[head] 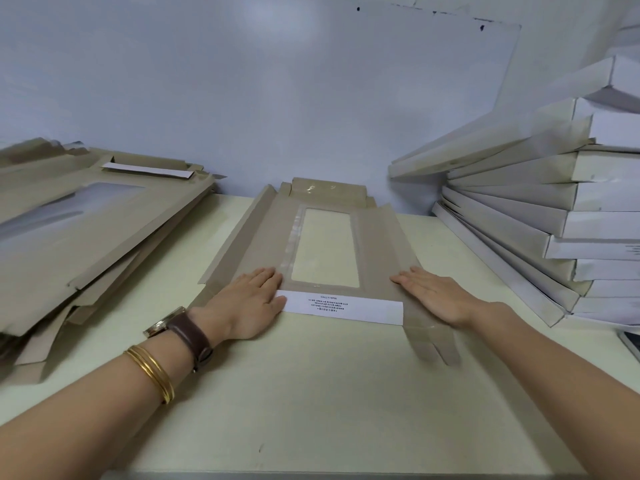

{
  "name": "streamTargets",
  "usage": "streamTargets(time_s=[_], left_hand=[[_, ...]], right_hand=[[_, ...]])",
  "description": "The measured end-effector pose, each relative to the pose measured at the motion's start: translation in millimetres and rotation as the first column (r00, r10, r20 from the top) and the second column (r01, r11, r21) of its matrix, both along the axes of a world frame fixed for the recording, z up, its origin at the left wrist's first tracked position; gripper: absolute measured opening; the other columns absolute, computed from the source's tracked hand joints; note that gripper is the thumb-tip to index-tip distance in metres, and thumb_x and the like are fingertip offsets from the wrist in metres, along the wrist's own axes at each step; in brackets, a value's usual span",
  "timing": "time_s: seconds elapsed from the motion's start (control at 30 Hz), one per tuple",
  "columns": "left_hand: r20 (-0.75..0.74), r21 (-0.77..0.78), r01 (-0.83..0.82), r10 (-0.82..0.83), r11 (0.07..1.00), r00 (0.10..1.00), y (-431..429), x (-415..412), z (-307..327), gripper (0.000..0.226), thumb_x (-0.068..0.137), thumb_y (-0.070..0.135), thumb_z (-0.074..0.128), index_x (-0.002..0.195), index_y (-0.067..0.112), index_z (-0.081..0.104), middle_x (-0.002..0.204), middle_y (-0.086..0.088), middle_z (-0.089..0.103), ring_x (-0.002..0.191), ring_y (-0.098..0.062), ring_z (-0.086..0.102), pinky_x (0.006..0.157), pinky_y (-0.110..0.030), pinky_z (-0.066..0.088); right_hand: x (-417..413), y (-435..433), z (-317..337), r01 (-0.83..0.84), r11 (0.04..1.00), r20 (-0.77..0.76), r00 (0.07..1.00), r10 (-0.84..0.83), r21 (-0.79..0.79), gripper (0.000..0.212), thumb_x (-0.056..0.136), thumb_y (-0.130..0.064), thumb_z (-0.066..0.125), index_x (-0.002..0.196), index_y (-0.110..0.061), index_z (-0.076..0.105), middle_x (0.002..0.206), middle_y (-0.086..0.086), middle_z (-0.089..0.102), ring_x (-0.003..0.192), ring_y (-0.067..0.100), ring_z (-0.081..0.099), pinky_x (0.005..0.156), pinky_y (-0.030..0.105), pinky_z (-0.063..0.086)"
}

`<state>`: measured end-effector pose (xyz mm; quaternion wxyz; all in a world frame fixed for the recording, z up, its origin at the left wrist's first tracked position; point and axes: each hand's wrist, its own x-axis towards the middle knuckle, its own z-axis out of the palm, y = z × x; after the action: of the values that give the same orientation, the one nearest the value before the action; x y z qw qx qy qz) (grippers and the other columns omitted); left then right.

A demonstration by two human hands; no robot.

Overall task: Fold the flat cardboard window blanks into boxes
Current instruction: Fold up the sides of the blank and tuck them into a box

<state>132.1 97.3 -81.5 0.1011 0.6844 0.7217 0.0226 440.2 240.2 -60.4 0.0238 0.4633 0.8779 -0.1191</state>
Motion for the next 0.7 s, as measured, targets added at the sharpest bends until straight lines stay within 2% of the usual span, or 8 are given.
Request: streamTargets(time_s=[0.1,0.17,0.23,0.3,0.4,0.47,0.6,0.7], left_hand=[[-0.025,-0.008,0.029,-0.029,1.000,0.999,1,-11,8,0.053,0.104,0.036,0.025,0.150,0.011,0.024,0.158,-0.001,0.019,0.147,-0.015,0.010,0.116,-0.031,0.004],[-0.030,0.020,0.035,-0.034,0.999,0.999,2,-17,16,0.031,0.100,0.025,0.032,0.123,0.012,0.048,0.131,0.000,0.043,0.135,-0.018,0.027,0.114,-0.039,0.012],[-0.071,0.033,0.028,-0.026,0.999,0.997,4,-15,25,0.017,0.091,0.014,0.038,0.100,0.016,0.053,0.111,0.003,0.047,0.120,-0.018,0.036,0.111,-0.040,0.020],[-0.069,0.077,0.017,-0.012,0.997,0.998,8,-5,32,0.020,0.088,0.012,0.042,0.096,0.011,0.061,0.108,-0.002,0.056,0.113,-0.023,0.046,0.103,-0.036,0.033],[-0.011,0.151,0.007,-0.006,0.989,1.000,10,25,39,0.024,0.091,0.017,0.043,0.089,0.003,0.062,0.106,-0.015,0.064,0.104,-0.033,0.057,0.087,-0.034,0.046],[-0.028,0.145,0.024,-0.020,0.989,0.999,11,49,42,0.026,0.095,0.023,0.038,0.078,0.007,0.052,0.107,-0.018,0.064,0.101,-0.034,0.057,0.077,-0.031,0.042],[-0.116,0.035,0.030,-0.025,0.999,0.993,15,79,38,0.033,0.099,0.028,0.032,0.089,0.010,0.057,0.114,-0.020,0.063,0.106,-0.037,0.055,0.088,-0.037,0.040],[-0.180,-0.025,0.020,-0.024,0.999,0.983,16,83,35,0.039,0.099,0.033,0.031,0.104,0.007,0.059,0.120,-0.020,0.058,0.111,-0.037,0.049,0.094,-0.042,0.038]], right_hand=[[1,-13,-8,-0.012,0.999,-0.051,0.999,0.015,0.053,0.047,0.106,-0.037,0.015,0.149,-0.031,0.032,0.158,-0.011,0.025,0.146,0.005,0.016,0.118,0.026,0.009],[-2,-27,-9,-0.037,0.986,-0.043,0.998,0.045,0.161,0.048,0.106,-0.038,0.017,0.145,-0.026,0.041,0.153,-0.009,0.036,0.143,0.009,0.027,0.116,0.029,0.017],[-10,-43,-6,-0.076,0.962,-0.012,0.997,0.082,0.263,0.046,0.104,-0.039,0.017,0.124,-0.023,0.056,0.134,-0.006,0.056,0.129,0.018,0.045,0.107,0.033,0.030],[-21,-61,0,-0.103,0.933,0.068,0.994,0.085,0.345,0.048,0.103,-0.041,0.015,0.105,-0.021,0.059,0.113,-0.001,0.063,0.110,0.024,0.054,0.095,0.035,0.037],[-42,-87,5,-0.164,0.884,0.181,0.979,0.092,0.438,0.056,0.102,-0.044,0.014,0.102,-0.017,0.063,0.108,0.009,0.066,0.103,0.029,0.055,0.091,0.038,0.040],[-56,-105,7,-0.224,0.851,0.202,0.969,0.143,0.476,0.059,0.102,-0.044,0.015,0.095,-0.015,0.066,0.102,0.012,0.068,0.097,0.030,0.056,0.083,0.038,0.036],[-67,-132,12,-0.354,0.810,0.177,0.935,0.307,0.468,0.077,0.086,-0.042,-0.013,0.091,-0.021,0.061,0.093,0.013,0.065,0.080,0.026,0.047,0.070,0.035,0.024],[-68,-139,15,-0.369,0.817,0.106,0.927,0.361,0.443,0.077,0.087,-0.038,-0.011,0.092,-0.013,0.062,0.090,0.015,0.064,0.076,0.028,0.043,0.068,0.037,0.023]])
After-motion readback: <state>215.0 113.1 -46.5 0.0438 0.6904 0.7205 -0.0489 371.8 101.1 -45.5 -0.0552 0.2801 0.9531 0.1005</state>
